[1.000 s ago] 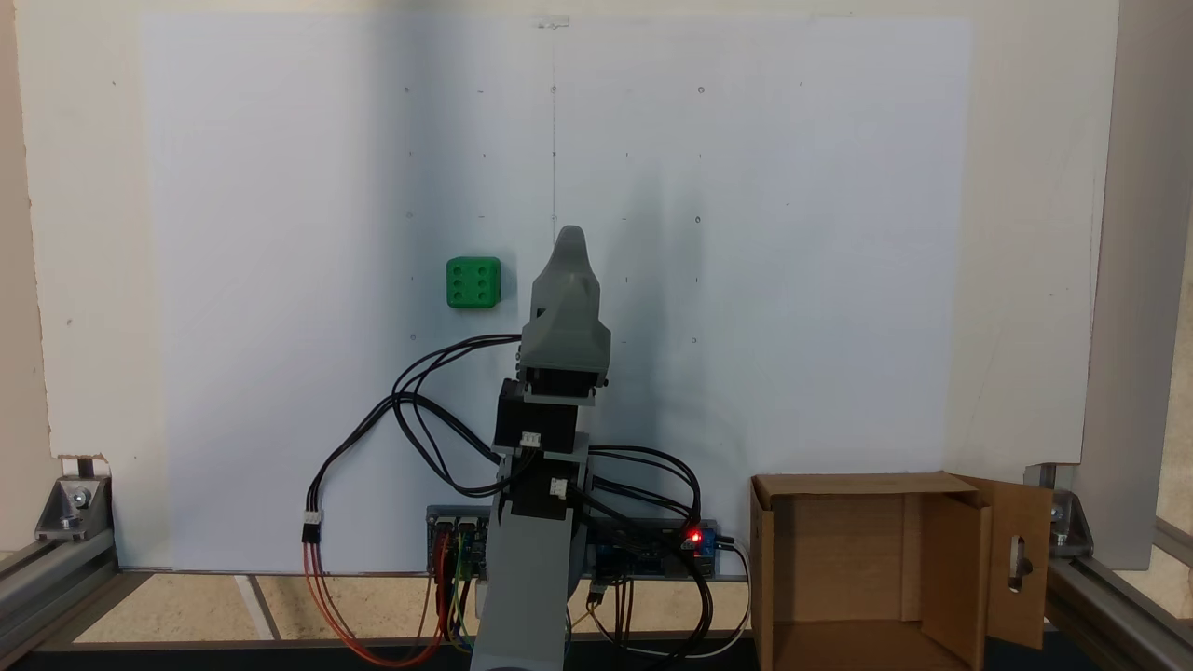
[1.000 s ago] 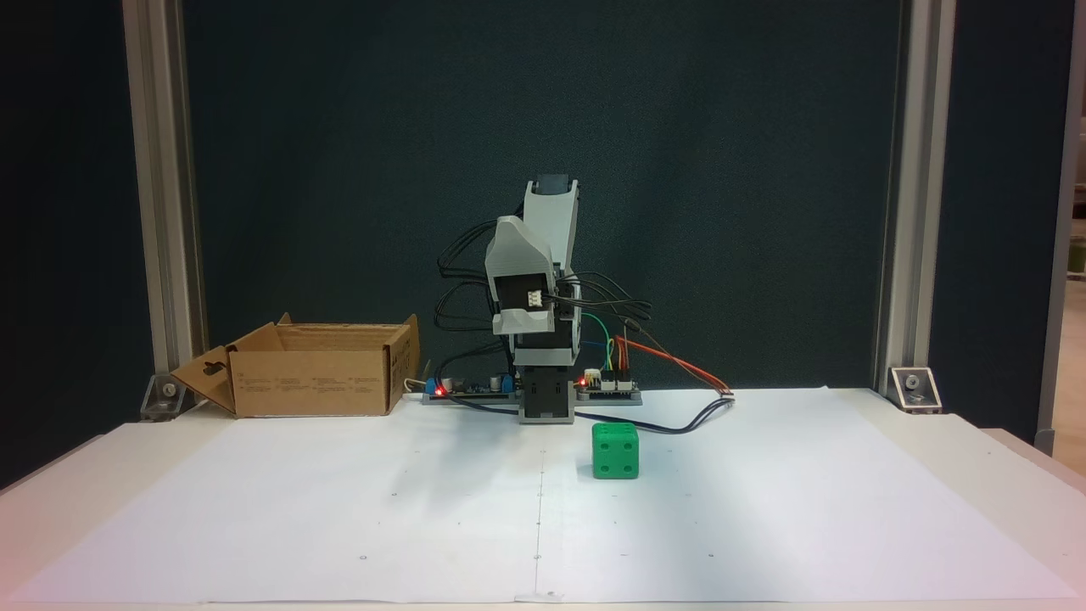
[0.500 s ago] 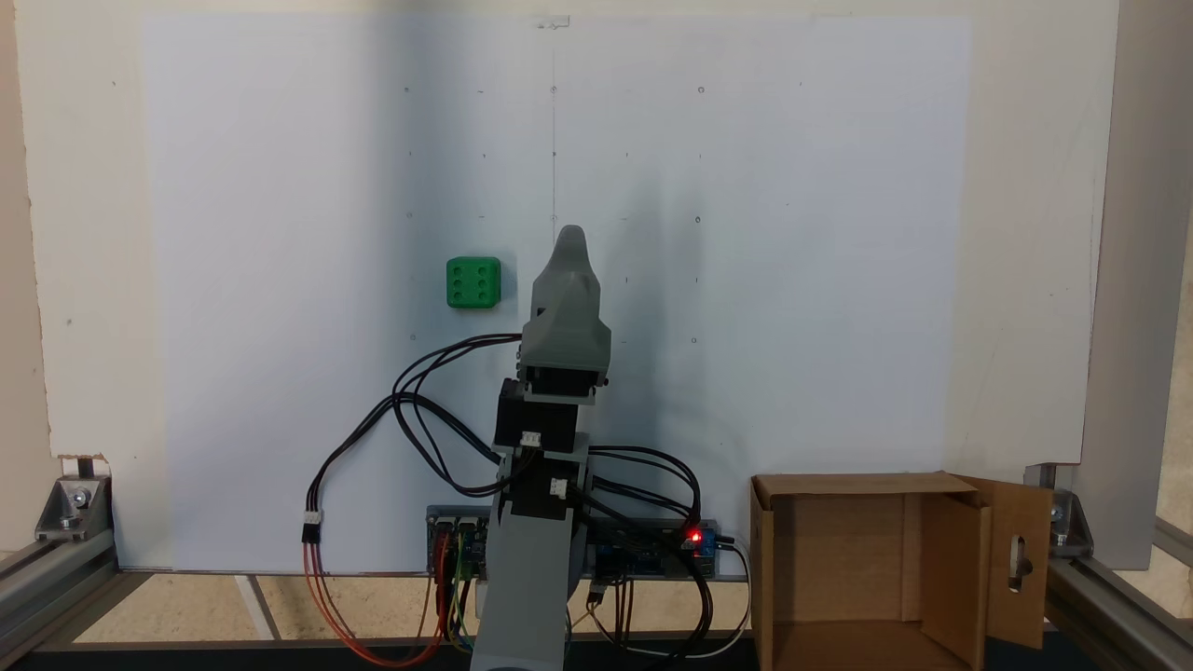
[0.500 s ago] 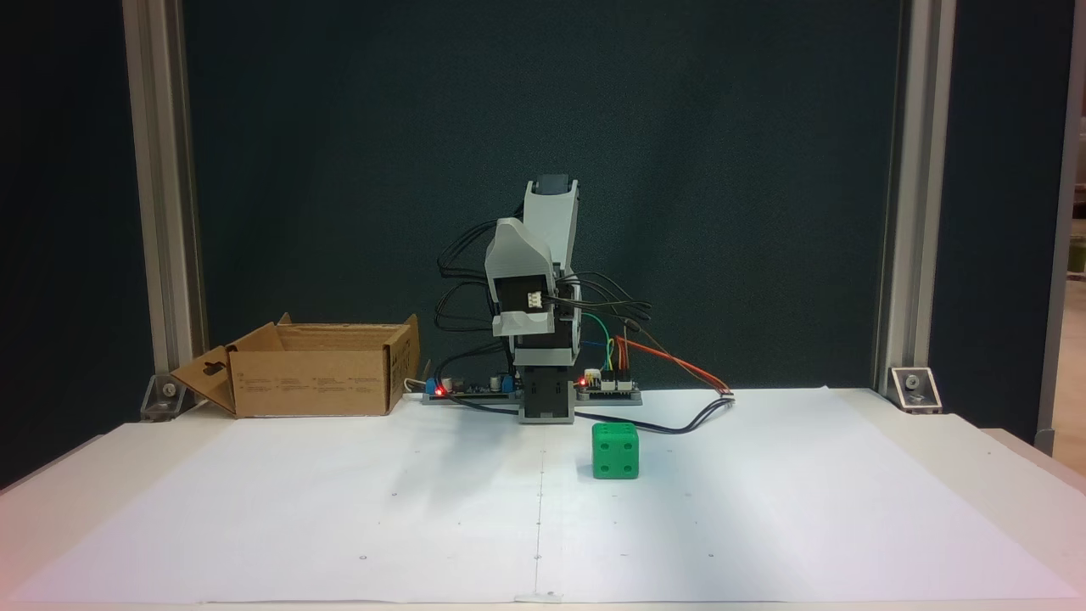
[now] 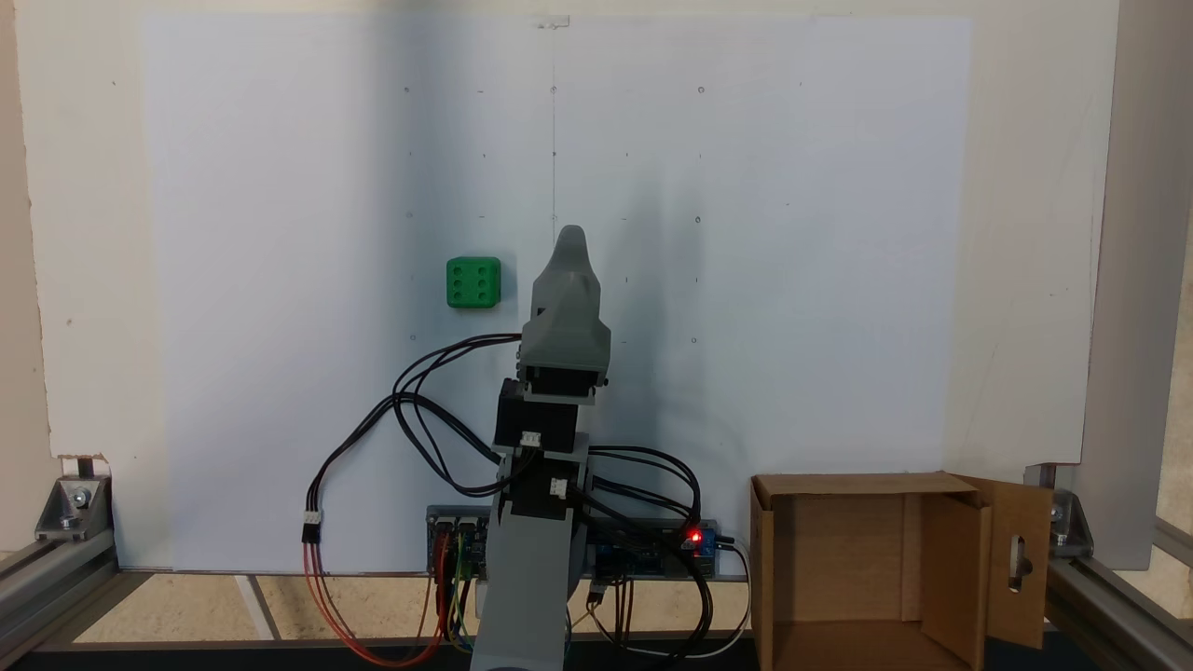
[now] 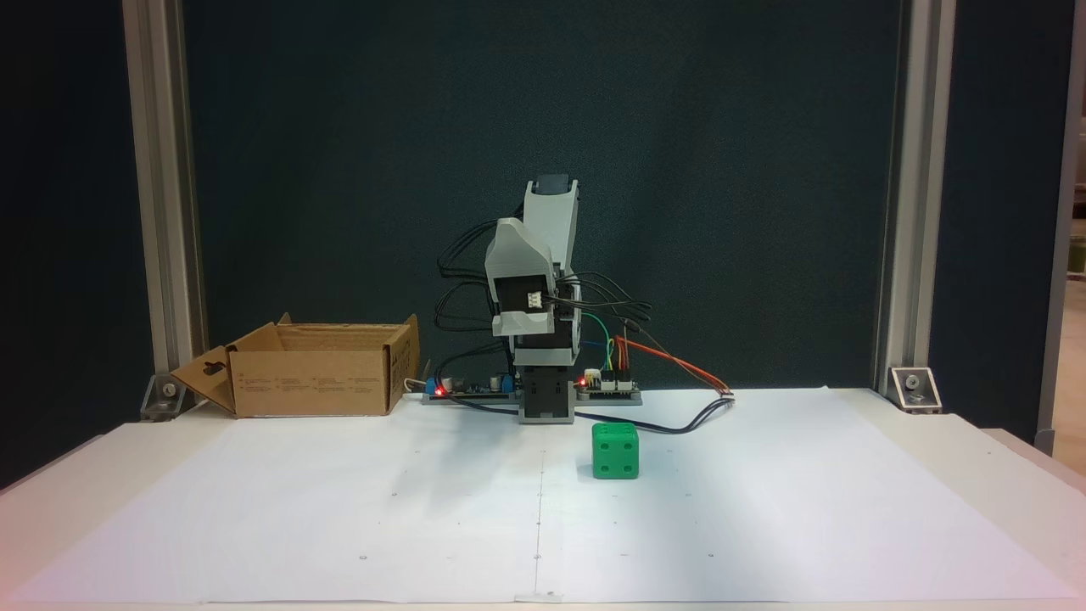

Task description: Grasp a green dice and put it in the bin.

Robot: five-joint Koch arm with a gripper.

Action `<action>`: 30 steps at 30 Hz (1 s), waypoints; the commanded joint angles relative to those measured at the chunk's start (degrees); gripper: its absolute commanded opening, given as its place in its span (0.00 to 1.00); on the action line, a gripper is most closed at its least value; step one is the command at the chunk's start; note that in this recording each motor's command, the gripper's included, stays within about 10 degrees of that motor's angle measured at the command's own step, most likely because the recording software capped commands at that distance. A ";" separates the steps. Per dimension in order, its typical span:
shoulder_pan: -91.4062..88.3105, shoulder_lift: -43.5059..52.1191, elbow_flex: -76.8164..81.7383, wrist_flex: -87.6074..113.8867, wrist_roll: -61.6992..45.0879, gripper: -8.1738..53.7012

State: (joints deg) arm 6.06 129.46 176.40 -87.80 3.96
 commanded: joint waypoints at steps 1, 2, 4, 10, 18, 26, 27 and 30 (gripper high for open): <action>0.00 6.06 2.72 -0.26 -2.64 0.85; 0.00 6.06 2.72 -0.26 -2.64 0.85; 0.00 6.06 2.72 1.32 -2.64 0.85; 0.00 6.06 2.37 8.26 -2.90 0.84; -0.18 6.06 -18.88 40.59 -7.47 0.84; -3.34 6.06 -40.25 70.91 -6.59 0.83; -3.60 5.98 -42.19 74.69 -6.24 0.83; -4.04 5.54 -48.16 86.46 -4.66 0.83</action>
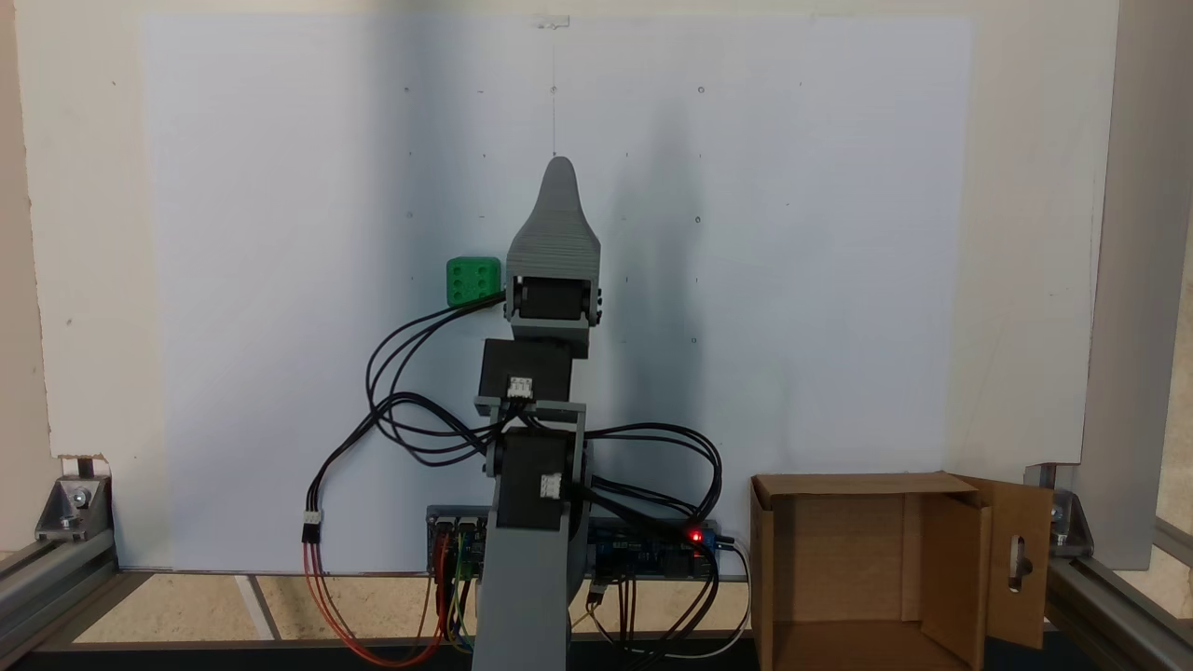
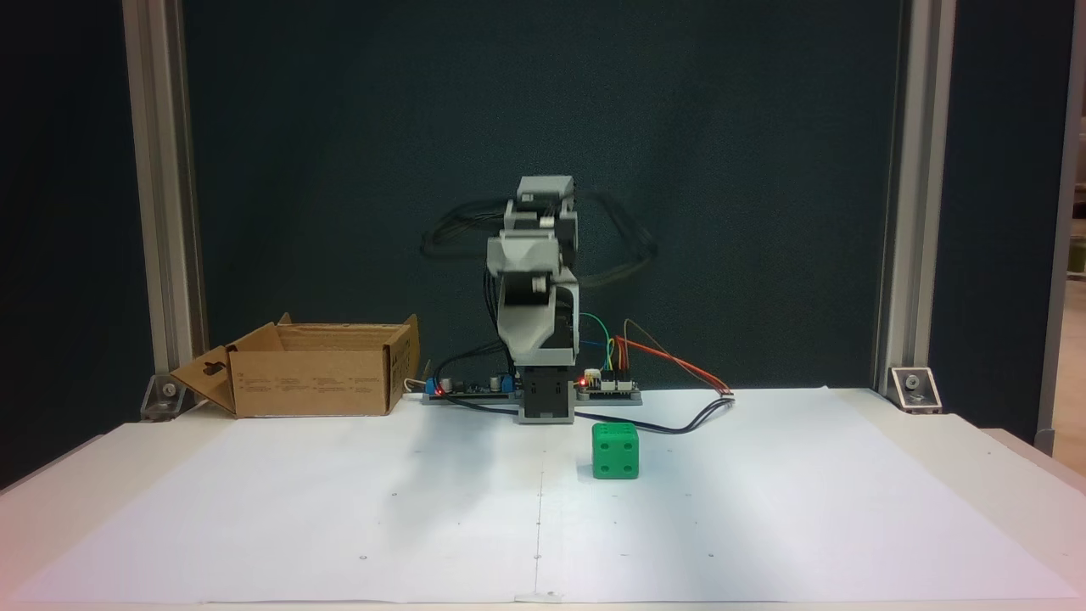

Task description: Grasp a green dice and put it in the bin.

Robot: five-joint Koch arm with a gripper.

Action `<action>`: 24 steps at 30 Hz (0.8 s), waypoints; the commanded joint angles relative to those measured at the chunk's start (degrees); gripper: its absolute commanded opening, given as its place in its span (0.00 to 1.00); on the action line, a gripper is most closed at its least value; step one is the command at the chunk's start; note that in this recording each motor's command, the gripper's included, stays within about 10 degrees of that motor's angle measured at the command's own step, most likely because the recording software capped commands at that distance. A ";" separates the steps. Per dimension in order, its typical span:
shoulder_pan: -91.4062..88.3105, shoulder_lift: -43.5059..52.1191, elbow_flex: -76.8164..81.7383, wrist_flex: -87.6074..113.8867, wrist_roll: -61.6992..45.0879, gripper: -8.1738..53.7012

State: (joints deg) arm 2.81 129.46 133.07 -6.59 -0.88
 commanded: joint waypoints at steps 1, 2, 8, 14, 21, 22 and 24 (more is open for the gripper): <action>-1.23 5.27 -6.86 9.03 0.44 0.83; -1.41 4.39 -8.88 12.46 1.32 0.83; -10.11 0.18 -18.11 35.14 8.35 0.83; -21.53 -3.69 -24.52 56.76 17.84 0.83; -29.09 -10.55 -33.22 74.53 23.38 0.84; -29.27 -11.87 -34.63 74.53 23.82 0.84; -29.27 -14.15 -37.44 75.06 24.26 0.84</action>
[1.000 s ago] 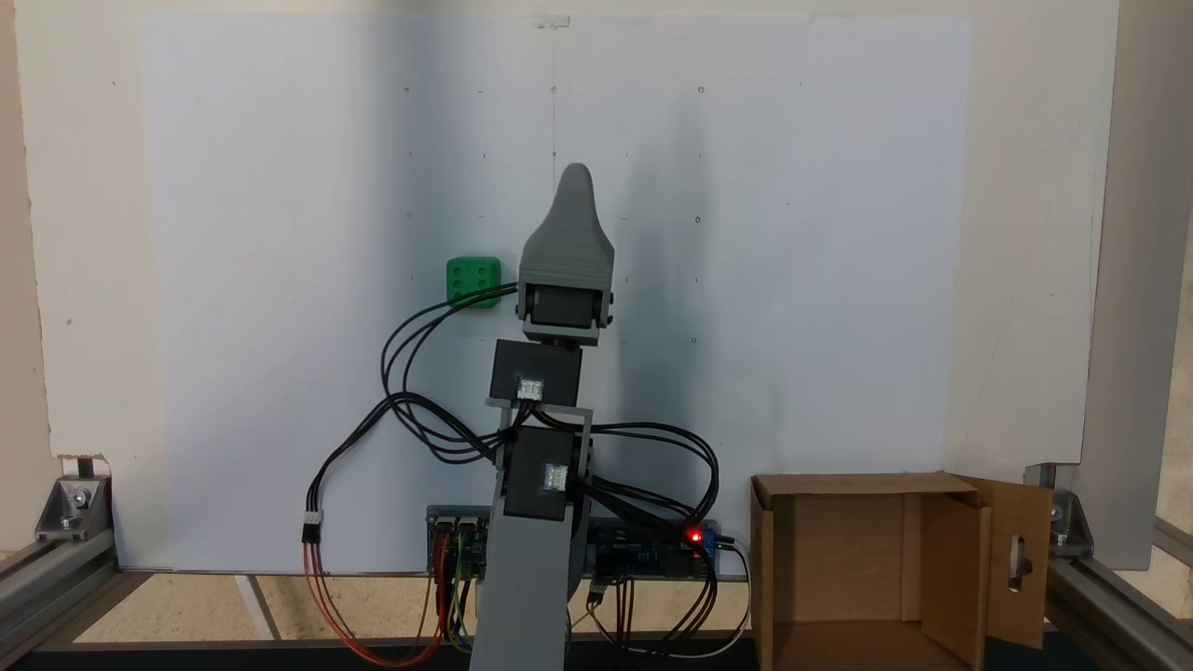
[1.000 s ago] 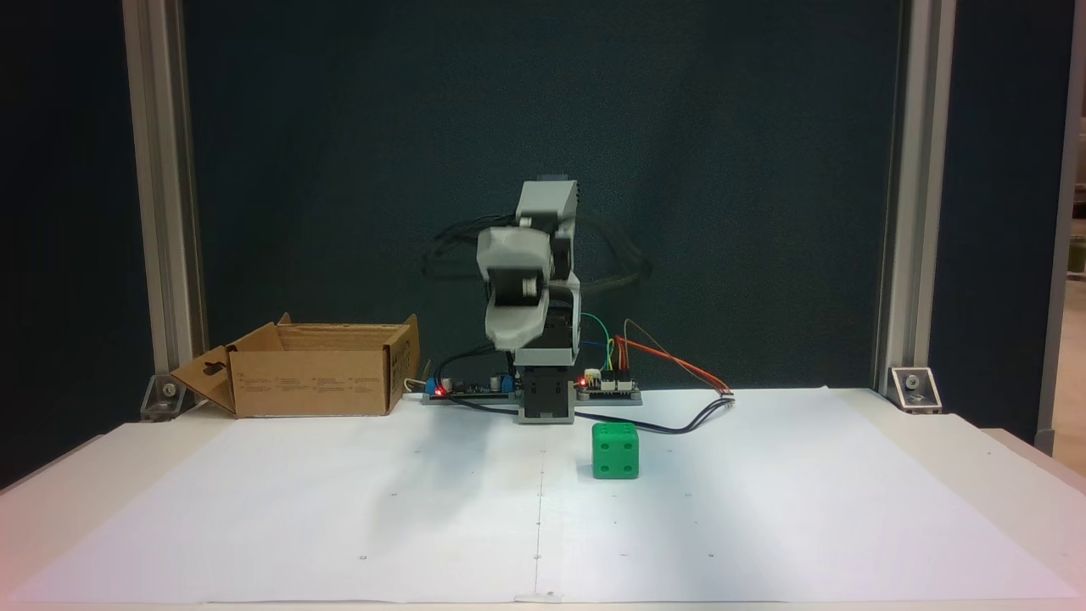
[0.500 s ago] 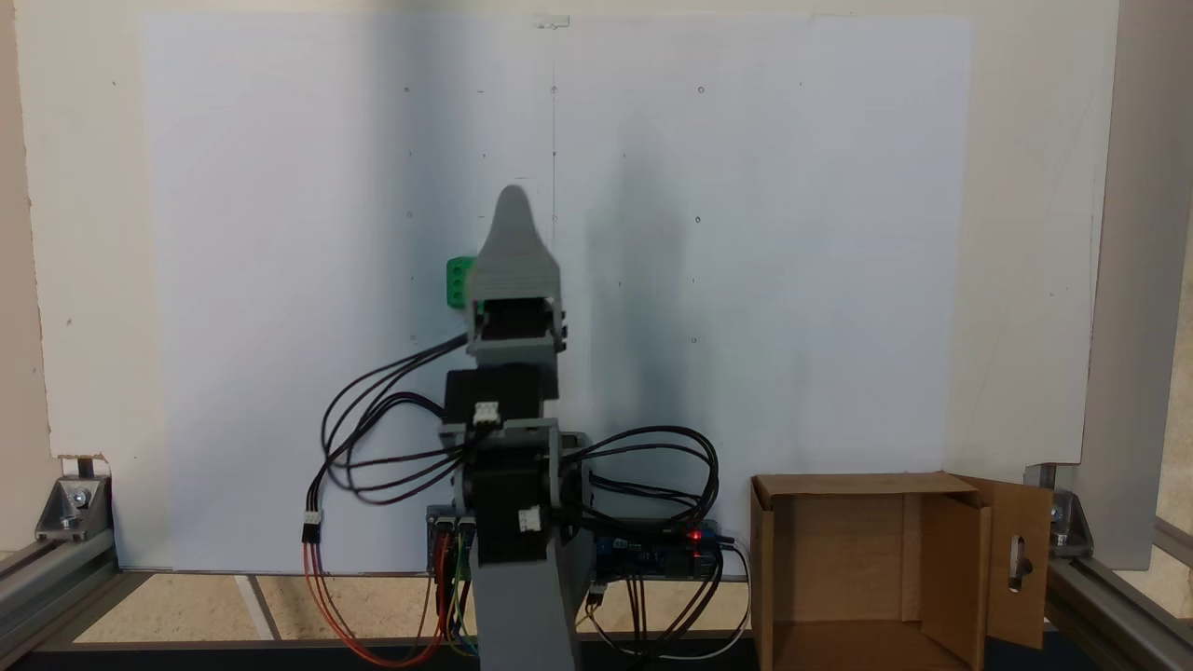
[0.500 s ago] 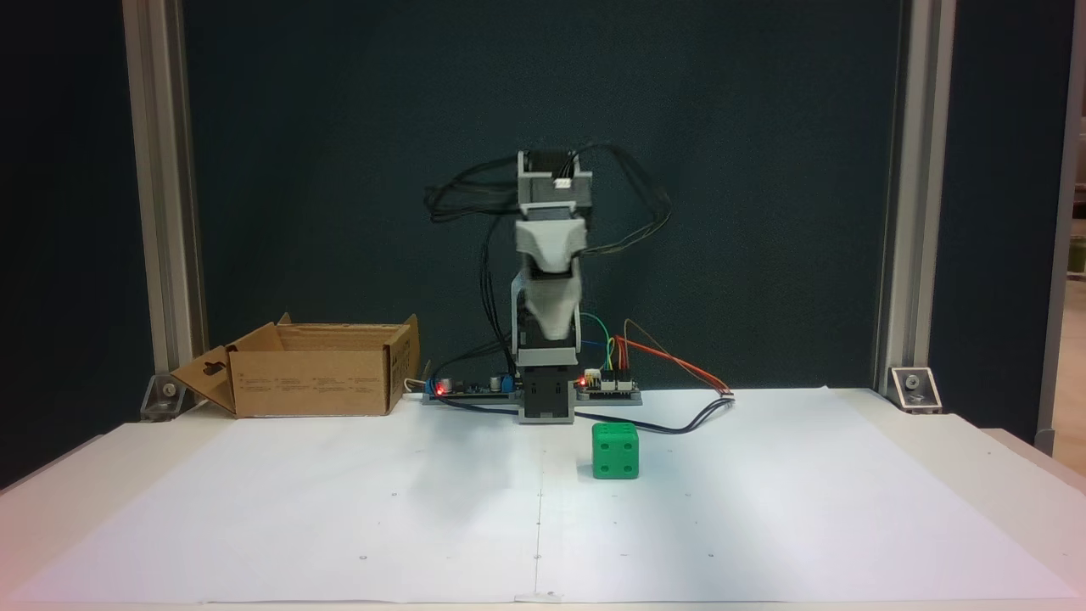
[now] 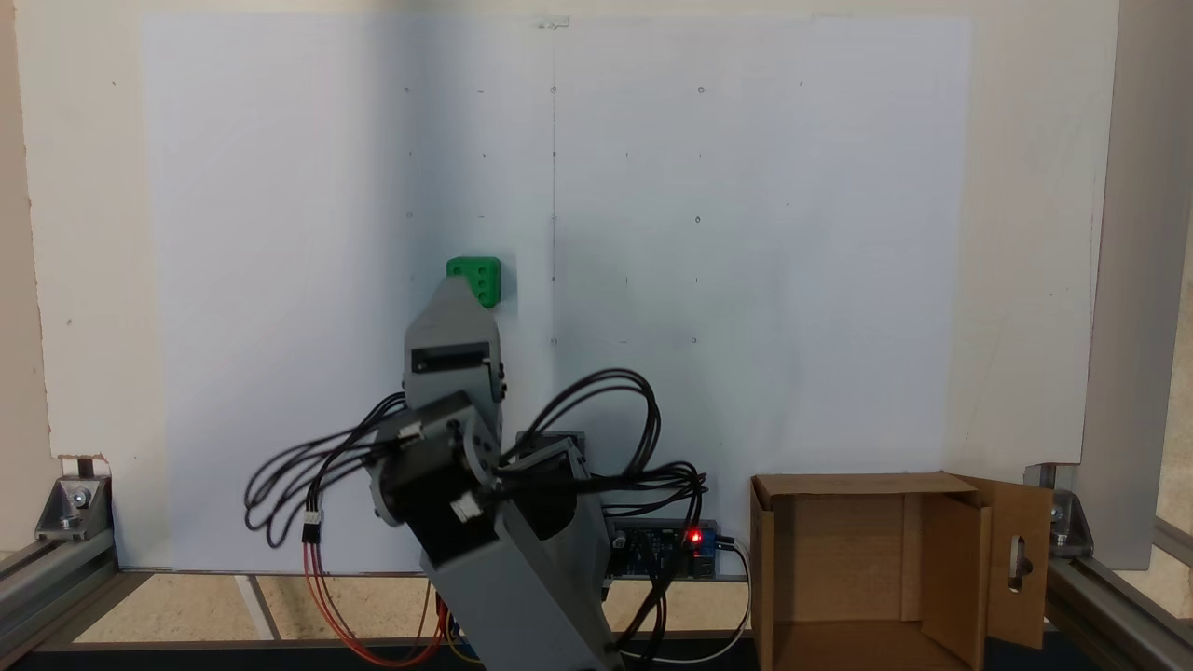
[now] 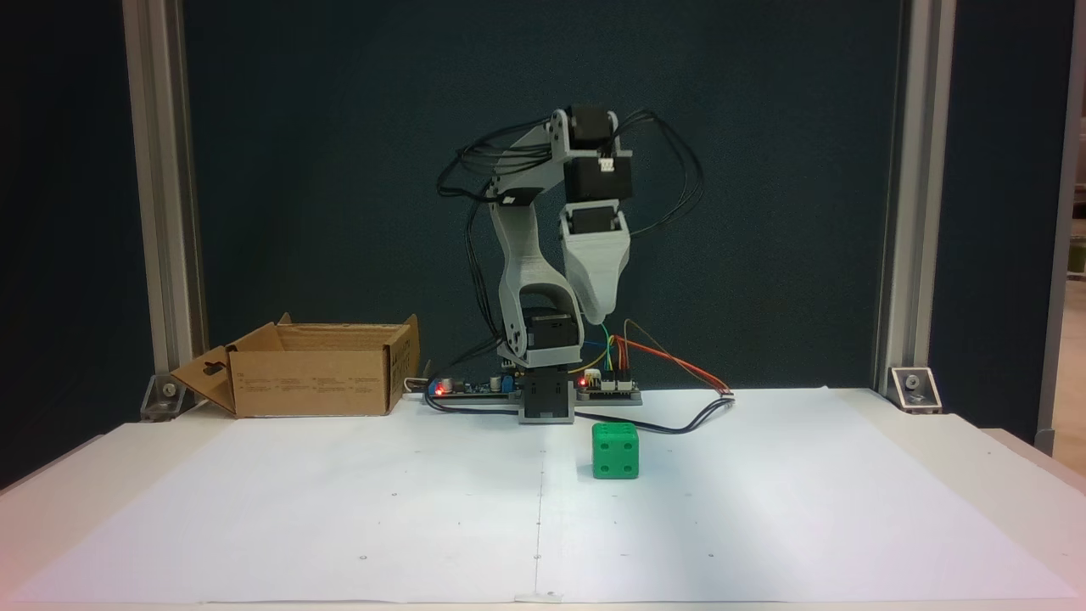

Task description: Grasp a green dice and put it in the bin.

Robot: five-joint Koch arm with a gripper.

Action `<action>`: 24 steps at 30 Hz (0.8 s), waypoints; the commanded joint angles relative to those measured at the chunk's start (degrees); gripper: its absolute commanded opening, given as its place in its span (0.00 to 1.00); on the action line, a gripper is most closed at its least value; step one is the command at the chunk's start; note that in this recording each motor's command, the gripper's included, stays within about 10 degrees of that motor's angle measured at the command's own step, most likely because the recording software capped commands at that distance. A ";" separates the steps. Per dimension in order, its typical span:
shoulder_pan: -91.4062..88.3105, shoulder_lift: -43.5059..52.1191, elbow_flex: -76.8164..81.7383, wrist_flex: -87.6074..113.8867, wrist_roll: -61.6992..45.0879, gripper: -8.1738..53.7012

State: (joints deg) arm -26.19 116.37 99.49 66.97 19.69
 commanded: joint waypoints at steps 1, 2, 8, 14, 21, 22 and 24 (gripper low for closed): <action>-0.35 -2.81 -5.54 2.46 4.04 0.84; -0.44 -4.13 -6.86 2.81 4.22 0.84; -0.18 -9.40 -10.11 2.72 6.24 0.85; 2.20 -12.48 -10.11 2.29 6.33 0.85; 3.60 -15.03 -7.73 -0.44 7.12 0.85; 3.60 -15.03 -6.94 -1.49 7.12 0.85; 3.60 -15.03 -5.01 -3.87 7.12 0.85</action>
State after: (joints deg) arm -22.59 101.25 95.10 65.04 23.47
